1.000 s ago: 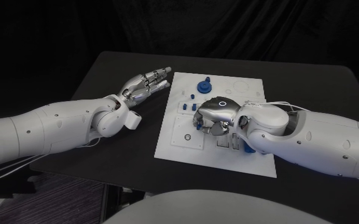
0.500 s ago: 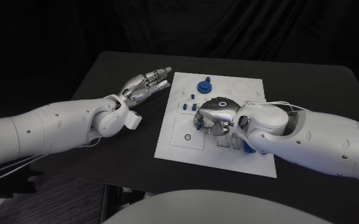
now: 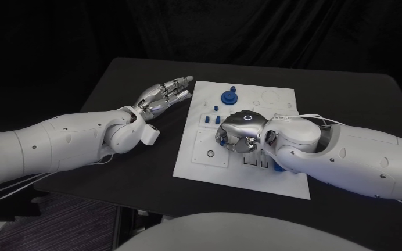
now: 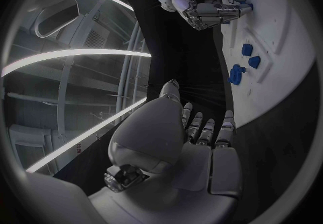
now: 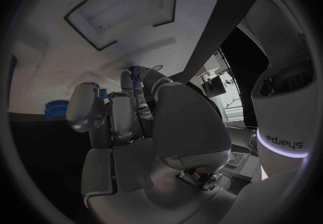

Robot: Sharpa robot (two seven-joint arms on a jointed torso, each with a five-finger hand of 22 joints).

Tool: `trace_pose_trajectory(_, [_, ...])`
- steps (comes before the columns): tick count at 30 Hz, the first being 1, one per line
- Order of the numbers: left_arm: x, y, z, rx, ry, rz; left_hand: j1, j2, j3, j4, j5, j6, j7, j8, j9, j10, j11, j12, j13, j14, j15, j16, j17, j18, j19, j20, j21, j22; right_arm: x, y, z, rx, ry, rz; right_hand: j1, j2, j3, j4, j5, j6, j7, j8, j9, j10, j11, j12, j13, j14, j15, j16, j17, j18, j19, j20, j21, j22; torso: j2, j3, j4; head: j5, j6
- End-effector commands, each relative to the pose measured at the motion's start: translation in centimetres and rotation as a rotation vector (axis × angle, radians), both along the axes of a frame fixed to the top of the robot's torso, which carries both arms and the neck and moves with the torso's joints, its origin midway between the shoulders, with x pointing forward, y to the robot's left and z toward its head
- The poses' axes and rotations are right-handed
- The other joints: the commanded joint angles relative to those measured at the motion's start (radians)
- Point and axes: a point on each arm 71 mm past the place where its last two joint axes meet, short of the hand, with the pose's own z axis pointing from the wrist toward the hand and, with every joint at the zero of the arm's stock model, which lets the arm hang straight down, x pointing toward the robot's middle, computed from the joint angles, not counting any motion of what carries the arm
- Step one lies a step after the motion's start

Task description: Assemble the parts on the task board

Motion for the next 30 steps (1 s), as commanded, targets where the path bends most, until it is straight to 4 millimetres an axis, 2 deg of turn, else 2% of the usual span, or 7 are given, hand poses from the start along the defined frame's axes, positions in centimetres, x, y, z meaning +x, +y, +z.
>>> trace_pose_trajectory(1, [-0.1,-0.1,0.5,-0.056,-0.061,-0.006,0.009,0.003,0.005,-0.002,0.006,0.001,0.006,-0.003,0.0,0.002,0.006,0.002,0.0,0.003,0.002,-0.004,0.0,0.01,0.003,-0.003,-0.004,0.002,-0.1,0.0,-0.4,-0.031,0.012,-0.003,-0.013,-0.006,0.001,0.01,-0.029,-0.028,0.001,-0.024,-0.014,-0.023,0.001,-0.012,-0.004,-0.011,0.002,-0.005,-0.007,0.008,-0.014,0.002,-0.014,0.15,-0.001,0.0002,0.0005,0.002,0.0])
trace_pose_trajectory(9, [-0.1,-0.1,0.4,-0.055,-0.059,-0.007,0.012,0.004,0.007,-0.005,0.006,0.008,0.011,-0.002,0.001,0.002,0.006,0.002,0.0,0.003,0.002,-0.003,0.0,0.01,0.004,-0.002,-0.003,0.002,-0.2,0.0,-0.6,-0.042,0.02,-0.002,-0.042,-0.026,-0.01,0.038,-0.097,-0.092,-0.019,-0.065,-0.046,-0.084,0.019,-0.029,-0.009,-0.029,0.018,-0.019,-0.03,0.013,-0.034,0.016,-0.049,0.14,-0.001,0.0002,0.0004,0.002,0.0])
trace_pose_trajectory(11, [-0.1,-0.1,0.4,-0.055,-0.058,-0.007,0.012,0.004,0.007,-0.005,0.006,0.008,0.011,-0.002,0.001,0.002,0.006,0.002,0.0,0.003,0.002,-0.003,0.0,0.01,0.004,-0.002,-0.003,0.002,-0.2,0.0,-0.6,-0.043,0.02,-0.003,-0.046,-0.031,-0.014,0.045,-0.112,-0.113,-0.032,-0.064,-0.057,-0.096,0.023,-0.029,-0.008,-0.032,0.021,-0.019,-0.034,0.014,-0.037,0.02,-0.055,0.139,-0.001,0.0002,0.0008,0.002,0.0])
trace_pose_trajectory(13, [-0.1,-0.1,0.4,-0.055,-0.058,-0.006,0.012,0.004,0.007,-0.005,0.006,0.008,0.011,-0.002,0.001,0.002,0.006,0.002,0.0,0.003,0.002,-0.003,0.0,0.01,0.004,-0.002,-0.003,0.002,-0.1,0.0,-0.6,-0.04,0.018,-0.006,-0.052,-0.035,-0.019,0.051,-0.124,-0.116,-0.033,-0.062,-0.061,-0.105,0.025,-0.029,-0.007,-0.035,0.024,-0.02,-0.036,0.015,-0.038,0.022,-0.058,0.138,-0.001,0.0002,0.0007,0.003,0.0])
trace_pose_trajectory(18, [-0.1,0.0,0.3,-0.054,-0.056,-0.006,0.013,0.004,0.007,-0.006,0.006,0.011,0.014,-0.001,0.002,0.002,0.005,0.002,0.0,0.003,0.003,-0.003,0.0,0.01,0.005,-0.001,-0.003,0.002,0.0,-0.4,-0.3,-0.007,-0.007,-0.032,-0.048,-0.048,-0.053,0.07,-0.155,-0.197,-0.052,-0.063,-0.103,-0.225,0.044,-0.032,0.0,-0.065,0.038,-0.039,-0.072,0.026,-0.072,0.038,-0.122,0.122,-0.001,0.0004,0.0006,0.006,0.0])
trace_pose_trajectory(24, [-0.2,0.1,0.3,-0.054,-0.056,-0.003,0.013,0.004,0.007,-0.006,0.006,0.011,0.014,-0.001,0.002,0.002,0.005,0.002,0.0,0.003,0.003,-0.003,0.0,0.01,0.005,-0.001,-0.003,0.002,0.0,-1.2,0.4,0.045,-0.045,-0.056,-0.029,-0.047,-0.099,0.082,-0.162,-0.229,-0.056,-0.06,-0.134,-0.373,0.065,-0.026,0.002,-0.113,0.051,-0.07,-0.133,0.036,-0.108,0.051,-0.185,0.109,-0.001,0.0009,0.0003,0.007,0.0])
trace_pose_trajectory(30, [-0.2,0.2,0.3,-0.052,-0.057,0.0,0.014,0.005,0.008,-0.006,0.007,0.012,0.016,-0.001,0.002,0.001,0.005,0.002,-0.001,0.003,0.003,-0.003,0.0,0.01,0.006,0.0,-0.002,0.003,0.9,-2.5,2.8,0.079,-0.108,-0.078,-0.023,-0.05,-0.129,0.1,-0.161,-0.232,-0.071,-0.06,-0.149,-0.428,0.073,-0.026,-0.016,-0.117,0.05,-0.064,-0.141,0.036,-0.106,0.051,-0.182,0.111,-0.001,0.0008,-0.0001,0.003,0.0])
